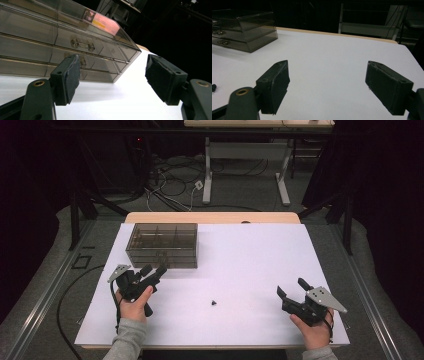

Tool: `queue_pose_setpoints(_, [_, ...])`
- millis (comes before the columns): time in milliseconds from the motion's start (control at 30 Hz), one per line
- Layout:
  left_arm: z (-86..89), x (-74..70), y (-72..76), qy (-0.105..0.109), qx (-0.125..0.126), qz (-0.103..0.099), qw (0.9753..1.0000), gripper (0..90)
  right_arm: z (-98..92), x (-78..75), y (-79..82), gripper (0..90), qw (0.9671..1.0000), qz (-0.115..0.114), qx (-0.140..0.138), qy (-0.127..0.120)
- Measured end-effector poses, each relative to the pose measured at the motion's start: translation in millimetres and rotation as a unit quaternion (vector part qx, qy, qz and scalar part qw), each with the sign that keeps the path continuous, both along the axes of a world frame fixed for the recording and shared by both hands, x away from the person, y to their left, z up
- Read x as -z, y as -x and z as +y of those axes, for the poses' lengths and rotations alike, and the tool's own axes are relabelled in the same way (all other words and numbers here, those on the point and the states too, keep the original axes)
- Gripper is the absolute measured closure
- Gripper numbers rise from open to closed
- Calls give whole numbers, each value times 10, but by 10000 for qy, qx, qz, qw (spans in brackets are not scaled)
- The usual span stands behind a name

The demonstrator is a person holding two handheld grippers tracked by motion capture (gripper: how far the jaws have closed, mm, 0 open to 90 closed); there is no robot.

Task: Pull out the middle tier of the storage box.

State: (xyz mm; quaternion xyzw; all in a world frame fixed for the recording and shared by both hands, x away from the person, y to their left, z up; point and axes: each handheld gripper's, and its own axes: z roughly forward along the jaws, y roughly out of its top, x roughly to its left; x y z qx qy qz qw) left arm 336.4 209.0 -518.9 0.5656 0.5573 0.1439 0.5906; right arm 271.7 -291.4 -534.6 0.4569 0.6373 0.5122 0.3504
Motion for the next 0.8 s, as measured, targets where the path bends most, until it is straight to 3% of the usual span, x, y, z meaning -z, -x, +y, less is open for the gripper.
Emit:
queue_pose_setpoints(67, [-22, 3, -25, 42, -32, 27, 10000, 287, -2, 1, -2, 188, 10000, -2, 16, -2])
queue_pose_setpoints(300, [-82, 4, -104, -392, -202, -28, 9990, 298, -4, 10, -8, 188, 10000, 9, 10, -10])
queue_pose_setpoints(367, [-93, 4, -115, -380, -259, -38, 9989, 309, -7, 11, -9, 188, 10000, 20, 8, -22])
queue_pose_setpoints(433, [-89, 5, -142, -505, -145, -2, 9986, 362, -11, 12, -9, 189, 10000, 39, 18, -23])
queue_pose_setpoints(567, [-119, 24, -194, -434, 16, 86, 9990, 359, -13, 19, -15, 189, 10000, 73, 31, -45])
queue_pose_setpoints(800, [-180, 67, -252, -399, 41, 186, 9990, 383, -13, 25, -19, 189, 10000, 83, 7, -35])
